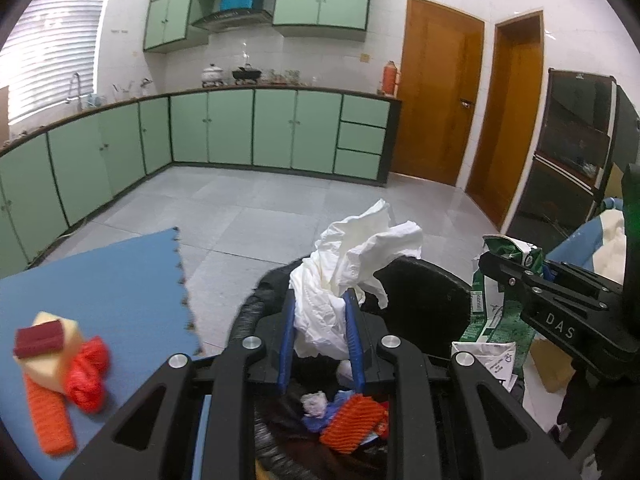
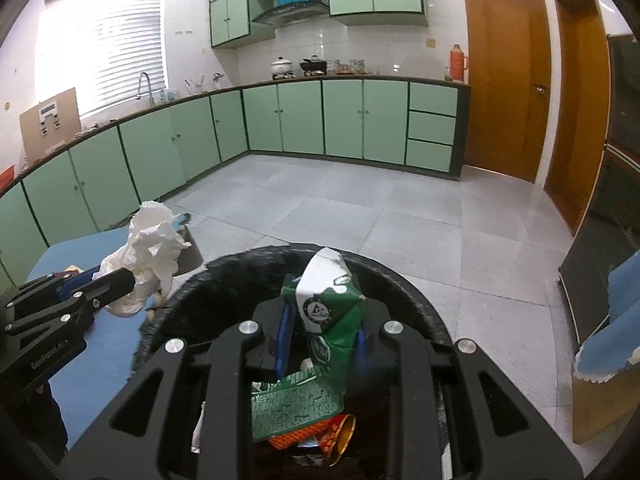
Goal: Collect trash
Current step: 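Open both grippers to drop the carton and bag into the bin, then move both grippers back over the remaining trash on the mat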
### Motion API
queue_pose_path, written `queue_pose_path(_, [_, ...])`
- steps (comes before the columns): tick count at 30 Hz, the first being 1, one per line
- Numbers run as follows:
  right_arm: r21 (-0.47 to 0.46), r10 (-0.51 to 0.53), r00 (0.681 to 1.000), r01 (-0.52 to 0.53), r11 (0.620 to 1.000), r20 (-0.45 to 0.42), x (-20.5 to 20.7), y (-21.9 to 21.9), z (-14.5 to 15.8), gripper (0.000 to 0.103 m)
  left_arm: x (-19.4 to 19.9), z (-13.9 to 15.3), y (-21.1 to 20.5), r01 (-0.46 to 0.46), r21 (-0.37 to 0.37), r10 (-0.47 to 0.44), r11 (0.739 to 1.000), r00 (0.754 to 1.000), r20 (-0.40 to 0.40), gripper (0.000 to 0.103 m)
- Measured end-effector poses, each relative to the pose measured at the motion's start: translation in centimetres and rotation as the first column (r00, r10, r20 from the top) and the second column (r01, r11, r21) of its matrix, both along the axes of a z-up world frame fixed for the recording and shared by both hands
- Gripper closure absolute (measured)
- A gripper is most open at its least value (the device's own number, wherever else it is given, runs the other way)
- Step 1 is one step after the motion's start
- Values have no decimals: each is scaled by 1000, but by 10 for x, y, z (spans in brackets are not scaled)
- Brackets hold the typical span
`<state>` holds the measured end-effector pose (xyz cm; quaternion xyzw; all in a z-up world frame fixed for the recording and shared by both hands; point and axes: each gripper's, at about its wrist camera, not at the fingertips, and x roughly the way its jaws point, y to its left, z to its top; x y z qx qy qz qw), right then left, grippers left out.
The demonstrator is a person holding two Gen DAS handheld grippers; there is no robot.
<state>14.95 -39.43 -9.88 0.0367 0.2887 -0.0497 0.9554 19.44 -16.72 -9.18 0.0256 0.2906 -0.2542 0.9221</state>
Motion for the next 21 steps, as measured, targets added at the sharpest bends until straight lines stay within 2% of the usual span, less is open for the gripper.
queue_pose_path(2, [7, -8, 1000, 8, 1000, -8, 4, -8, -5, 77, 6, -4, -11, 15, 6, -15, 1000, 1000, -15, 79])
queue_pose_path(4, [16, -16, 1000, 17, 1000, -25, 10, -14, -9, 71, 11, -7, -19, 29, 13, -29, 999, 999, -30, 72])
queue_pose_path(5, [14, -32, 999, 32, 999, -32, 11, -18, -13, 58, 12, -8, -22, 36, 8, -35, 999, 999, -38, 69])
queue_pose_path(6, [15, -36, 999, 36, 999, -34, 12, -19, -13, 53, 15, -8, -24, 42, 3, -41, 999, 998, -44, 61])
queue_pose_path(7, [16, -40, 999, 41, 999, -36, 12, -22, -15, 52, 15, -8, -24, 45, -1, -45, 999, 998, -43, 55])
queue_pose_path(10, [6, -63, 997, 63, 998, -43, 11, -26, -18, 38, 14, -7, -24, 45, 2, -45, 999, 999, -31, 49])
queue_pose_path(12, [-2, -86, 996, 86, 996, -34, 7, -28, -18, 22, 13, -5, -19, 34, 0, -34, 999, 999, -22, 46])
queue_pose_path(14, [-11, -106, 994, 105, 994, -21, 2, -27, -18, 12, 13, -2, -12, 16, -3, -16, 1000, 1000, -17, 43])
queue_pose_path(21, [-3, -93, 996, 93, 996, -15, -7, -6, -9, 9, 5, 8, 30, -50, 0, 50, 999, 999, 12, 33])
